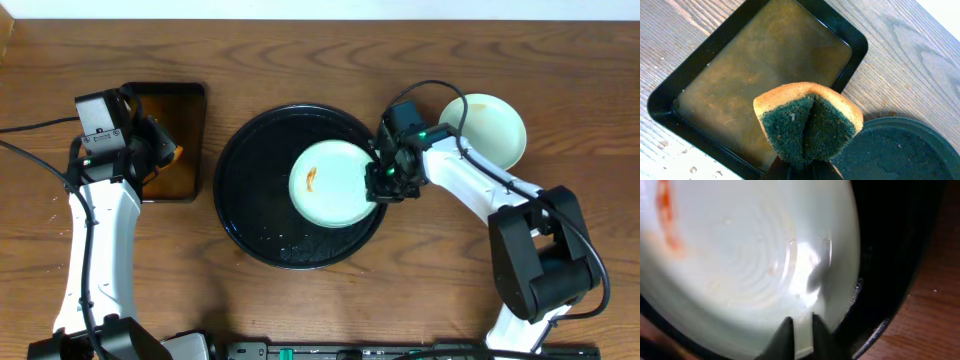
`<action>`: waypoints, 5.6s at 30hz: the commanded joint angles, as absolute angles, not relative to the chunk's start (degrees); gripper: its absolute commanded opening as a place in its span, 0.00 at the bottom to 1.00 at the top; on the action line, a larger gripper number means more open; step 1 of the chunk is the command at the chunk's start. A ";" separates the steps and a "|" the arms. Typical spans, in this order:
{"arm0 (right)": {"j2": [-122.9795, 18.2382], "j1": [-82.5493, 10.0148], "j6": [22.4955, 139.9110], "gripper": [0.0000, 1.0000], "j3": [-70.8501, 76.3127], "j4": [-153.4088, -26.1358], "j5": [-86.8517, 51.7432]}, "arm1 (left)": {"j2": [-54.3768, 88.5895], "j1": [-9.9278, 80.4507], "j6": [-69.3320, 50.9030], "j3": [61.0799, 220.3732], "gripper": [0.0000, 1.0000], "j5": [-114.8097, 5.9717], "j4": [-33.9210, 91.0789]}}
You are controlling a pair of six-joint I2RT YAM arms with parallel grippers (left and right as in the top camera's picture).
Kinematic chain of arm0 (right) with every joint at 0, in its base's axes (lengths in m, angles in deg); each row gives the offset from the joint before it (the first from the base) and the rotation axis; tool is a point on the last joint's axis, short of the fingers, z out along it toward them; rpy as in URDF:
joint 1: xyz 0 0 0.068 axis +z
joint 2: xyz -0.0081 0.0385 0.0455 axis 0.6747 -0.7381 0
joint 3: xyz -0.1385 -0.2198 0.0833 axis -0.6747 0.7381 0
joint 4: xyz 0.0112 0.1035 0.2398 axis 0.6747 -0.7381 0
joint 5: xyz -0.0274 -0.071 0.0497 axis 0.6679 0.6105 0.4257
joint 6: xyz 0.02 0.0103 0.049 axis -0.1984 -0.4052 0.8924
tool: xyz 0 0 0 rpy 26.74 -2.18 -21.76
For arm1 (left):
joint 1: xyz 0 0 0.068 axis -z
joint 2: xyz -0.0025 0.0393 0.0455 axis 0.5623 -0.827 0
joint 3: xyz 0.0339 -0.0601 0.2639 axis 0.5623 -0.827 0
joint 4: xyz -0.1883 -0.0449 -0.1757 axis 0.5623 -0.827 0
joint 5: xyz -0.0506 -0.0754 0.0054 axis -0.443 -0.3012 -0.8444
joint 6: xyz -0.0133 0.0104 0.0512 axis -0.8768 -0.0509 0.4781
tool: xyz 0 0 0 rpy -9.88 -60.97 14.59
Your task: Clean dirty plates on tray and stack at the side
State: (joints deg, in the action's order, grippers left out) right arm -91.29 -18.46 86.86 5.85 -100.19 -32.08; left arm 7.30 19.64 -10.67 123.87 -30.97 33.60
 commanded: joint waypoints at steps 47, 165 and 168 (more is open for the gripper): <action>-91.37 -16.74 83.39 0.49 2.83 -92.95 -14.85 | 7.04 19.38 -11.19 123.90 0.08 -30.88 33.68; -103.44 -5.59 81.18 0.01 -7.60 -95.99 -15.34 | -9.00 54.29 -38.03 111.00 0.08 -33.55 50.29; -103.44 -5.59 81.18 0.01 -7.60 -95.99 -15.34 | -9.00 54.18 -37.62 111.00 0.08 -33.13 50.80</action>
State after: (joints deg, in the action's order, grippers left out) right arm -101.82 -6.66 82.45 -7.25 -95.90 -16.38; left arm -8.87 54.42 -37.27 111.07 -37.76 50.60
